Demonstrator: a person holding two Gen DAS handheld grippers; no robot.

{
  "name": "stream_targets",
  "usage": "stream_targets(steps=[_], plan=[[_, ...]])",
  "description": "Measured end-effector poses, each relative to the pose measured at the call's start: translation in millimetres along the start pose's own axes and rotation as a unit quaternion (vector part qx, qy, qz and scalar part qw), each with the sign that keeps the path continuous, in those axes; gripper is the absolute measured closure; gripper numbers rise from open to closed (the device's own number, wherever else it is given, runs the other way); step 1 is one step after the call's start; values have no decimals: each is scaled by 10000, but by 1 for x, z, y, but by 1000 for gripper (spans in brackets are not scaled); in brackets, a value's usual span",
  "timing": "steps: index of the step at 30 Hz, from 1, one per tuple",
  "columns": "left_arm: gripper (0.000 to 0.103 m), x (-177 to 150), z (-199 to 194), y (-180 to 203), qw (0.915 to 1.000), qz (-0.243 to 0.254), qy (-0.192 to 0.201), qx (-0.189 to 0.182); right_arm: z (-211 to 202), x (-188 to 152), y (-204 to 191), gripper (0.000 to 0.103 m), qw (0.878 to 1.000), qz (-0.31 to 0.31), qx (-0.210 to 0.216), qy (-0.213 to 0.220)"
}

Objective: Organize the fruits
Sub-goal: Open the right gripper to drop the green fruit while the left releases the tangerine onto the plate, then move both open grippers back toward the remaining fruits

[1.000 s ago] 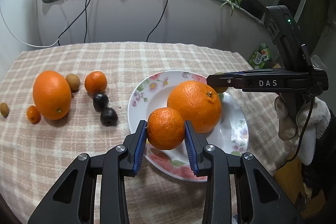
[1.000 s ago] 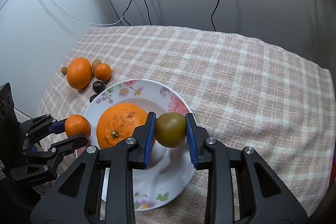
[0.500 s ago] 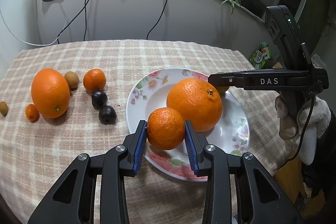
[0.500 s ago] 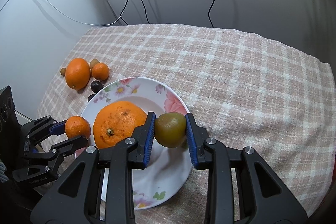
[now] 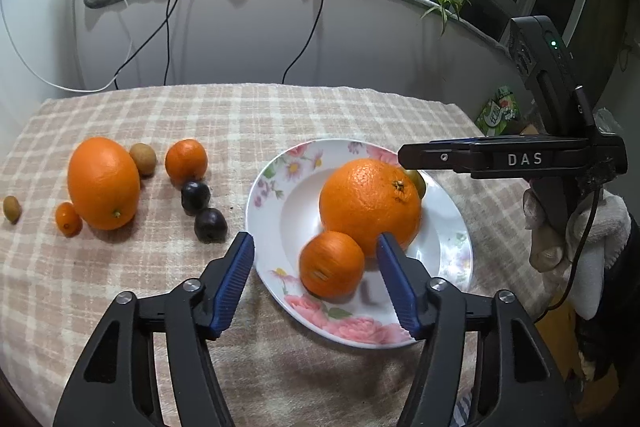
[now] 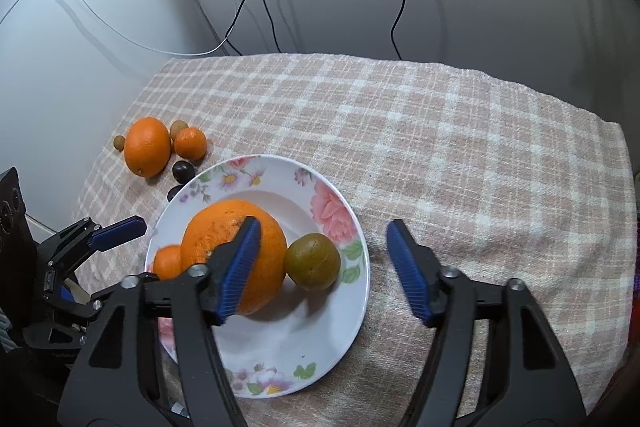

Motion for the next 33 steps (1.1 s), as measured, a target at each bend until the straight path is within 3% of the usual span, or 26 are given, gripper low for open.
stream_targets(steps=[5,9,33], plan=[[30,-2,-1,1,10000,-8,16,22,-2,3,-1,20,9999,87,41,58],[24,-1,-3,0,10000,-35,61,62,-4,6,-4,19,9998,103,110,92],[23,4,-27,-54,9976,-472,341,386,7,38,-53,17,9980,-425,461,12]])
Point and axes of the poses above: each gripper's, at about its wrist camera, not at the fingertips, and z roughly the way its jaws point, y to its right, x to its top, the point moved 8 cm from there along z, roughly the way its jaws point, and after that the axes turned 7 degrees about -z, right-handed, at the moved point
